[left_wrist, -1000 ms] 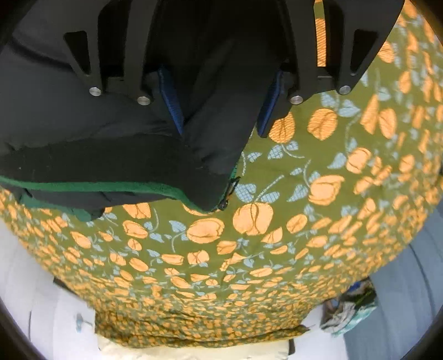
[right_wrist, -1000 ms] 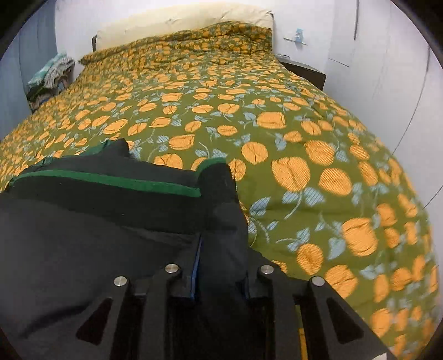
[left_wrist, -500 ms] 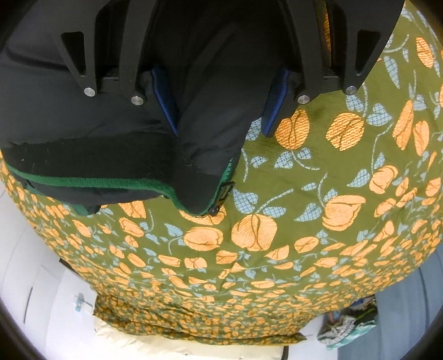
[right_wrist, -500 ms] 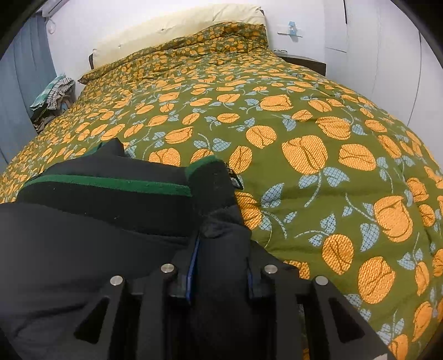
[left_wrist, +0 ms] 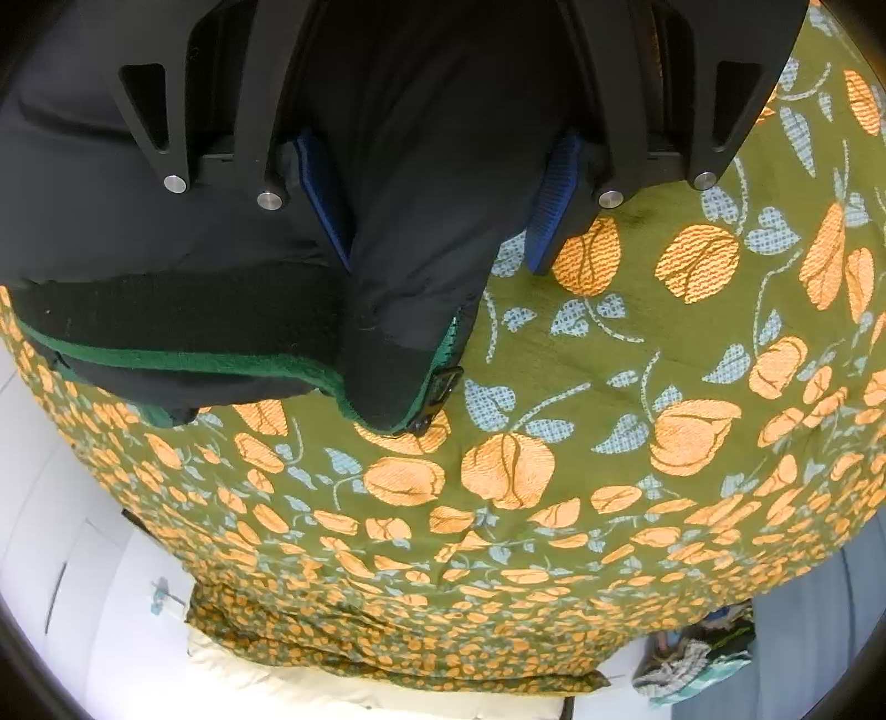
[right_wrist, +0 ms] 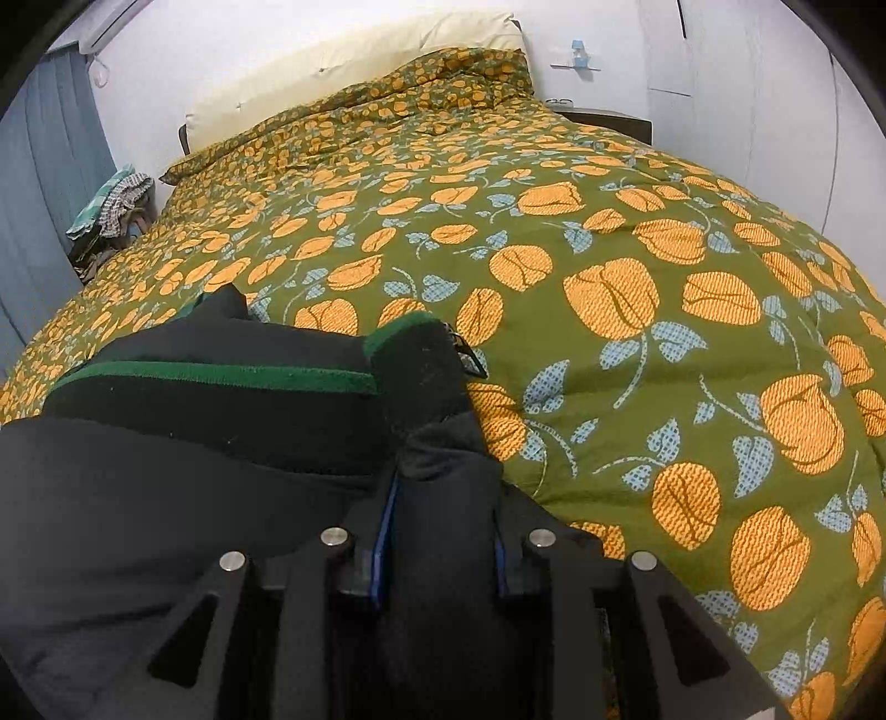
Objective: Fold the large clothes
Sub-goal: 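Fold the held hem over the jacket toward the collar with both tools, then release the hem and smooth the folded jacket with both tools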
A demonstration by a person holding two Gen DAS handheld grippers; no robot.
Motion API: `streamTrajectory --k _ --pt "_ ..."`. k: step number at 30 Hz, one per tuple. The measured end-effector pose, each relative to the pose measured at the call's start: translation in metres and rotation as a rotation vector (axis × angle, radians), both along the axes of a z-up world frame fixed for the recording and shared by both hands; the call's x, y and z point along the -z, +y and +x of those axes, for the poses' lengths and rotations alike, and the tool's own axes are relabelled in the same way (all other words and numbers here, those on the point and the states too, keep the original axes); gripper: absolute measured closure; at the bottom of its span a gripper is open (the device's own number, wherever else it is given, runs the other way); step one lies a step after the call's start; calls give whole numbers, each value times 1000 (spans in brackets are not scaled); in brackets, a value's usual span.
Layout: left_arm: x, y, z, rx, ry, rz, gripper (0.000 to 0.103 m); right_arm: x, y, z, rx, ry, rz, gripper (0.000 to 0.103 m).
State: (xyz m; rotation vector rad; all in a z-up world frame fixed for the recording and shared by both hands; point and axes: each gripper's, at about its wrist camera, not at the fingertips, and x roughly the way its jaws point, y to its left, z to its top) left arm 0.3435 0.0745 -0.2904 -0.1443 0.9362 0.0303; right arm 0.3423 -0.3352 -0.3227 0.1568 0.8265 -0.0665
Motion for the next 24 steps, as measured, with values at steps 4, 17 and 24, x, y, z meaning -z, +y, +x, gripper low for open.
streamTrajectory --k 4,17,24 --pt "-8 -3 1 -13 25 40 31 -1 0 0 -1 7 -4 76" --pt "-117 -40 -63 137 -21 -37 13 -88 -11 -55 5 -24 110 40" --pt "-105 -138 -20 305 52 -37 11 -113 23 -134 -119 -86 217 40"
